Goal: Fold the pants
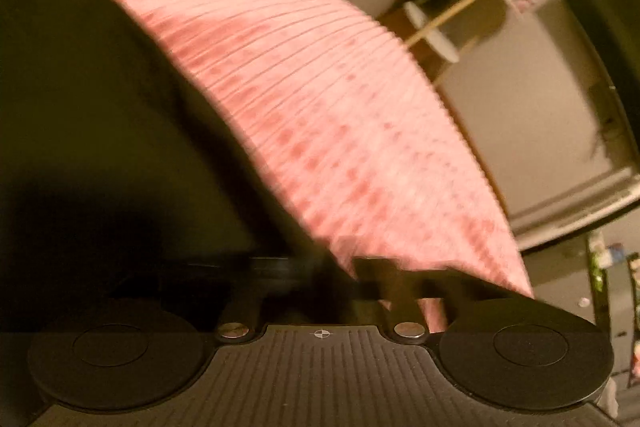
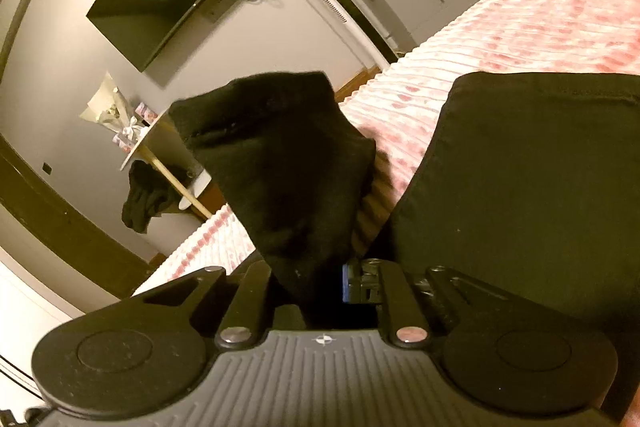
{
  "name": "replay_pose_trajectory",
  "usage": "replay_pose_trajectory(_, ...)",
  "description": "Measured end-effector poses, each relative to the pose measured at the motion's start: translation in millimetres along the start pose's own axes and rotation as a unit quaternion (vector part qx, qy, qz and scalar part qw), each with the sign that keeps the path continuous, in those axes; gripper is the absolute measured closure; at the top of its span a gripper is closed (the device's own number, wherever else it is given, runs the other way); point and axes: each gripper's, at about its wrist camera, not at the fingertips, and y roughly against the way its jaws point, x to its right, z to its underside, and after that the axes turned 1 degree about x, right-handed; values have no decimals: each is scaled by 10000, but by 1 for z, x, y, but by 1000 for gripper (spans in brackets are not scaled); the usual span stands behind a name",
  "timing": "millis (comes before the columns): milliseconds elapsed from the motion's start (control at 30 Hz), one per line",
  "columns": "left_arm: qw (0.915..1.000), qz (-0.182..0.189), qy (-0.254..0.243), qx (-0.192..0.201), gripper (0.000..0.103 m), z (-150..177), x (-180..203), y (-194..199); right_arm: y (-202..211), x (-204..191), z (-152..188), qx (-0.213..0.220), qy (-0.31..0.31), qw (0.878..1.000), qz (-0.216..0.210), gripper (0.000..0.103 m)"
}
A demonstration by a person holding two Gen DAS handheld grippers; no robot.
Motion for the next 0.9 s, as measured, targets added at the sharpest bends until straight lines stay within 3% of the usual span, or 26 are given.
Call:
replay_pose_trajectory(100, 9985, 128, -296, 435, 95, 21, 1, 31, 0, 3, -3, 79, -79, 9999, 108, 79)
replay_pose_trajectory(167, 9962, 201, -459, 711, 96, 36, 2, 59, 1, 6, -5, 96, -163, 9998, 55, 78)
replay_pose_trajectory(233, 9934, 360, -507, 963, 96, 55, -1, 92, 5, 10, -9, 179, -289, 9994, 15, 91)
replay_pose_trajectory(333, 9908, 460, -444, 1191, 96, 89, -12, 147, 26, 16, -20, 391, -544, 9977, -78, 97)
replay_pose_trajectory(467, 9863, 527, -103, 1559, 97, 154, -32, 215, 70, 22, -38, 916, -502, 9944, -182, 99)
replay_pose_trajectory(567, 9866, 312, -124, 1596, 97, 209, -42, 241, 90, 36, -39, 1015, -323, 9942, 142, 99)
replay_pose_trajectory(633, 9907, 51, -162, 1348, 90, 233, -53, 243, 91, 47, -34, 907, -167, 9947, 454, 99)
replay_pose_trajectory(667, 9935, -143, -41, 1133, 82, 239, -62, 240, 89, 52, -31, 803, -134, 9949, 589, 99)
replay_pose_trajectory(733, 9944, -373, 494, 857, 70, 242, -85, 242, 82, 67, -24, 498, -282, 9947, 857, 94)
replay_pose_trajectory(800, 9894, -482, 935, 997, 53, 237, -106, 256, 78, 80, -18, 306, -508, 9947, 845, 92)
replay_pose_trajectory(900, 9772, -639, 1247, 1598, 34, 215, -132, 289, 79, 89, -18, 257, -756, 9947, 644, 90)
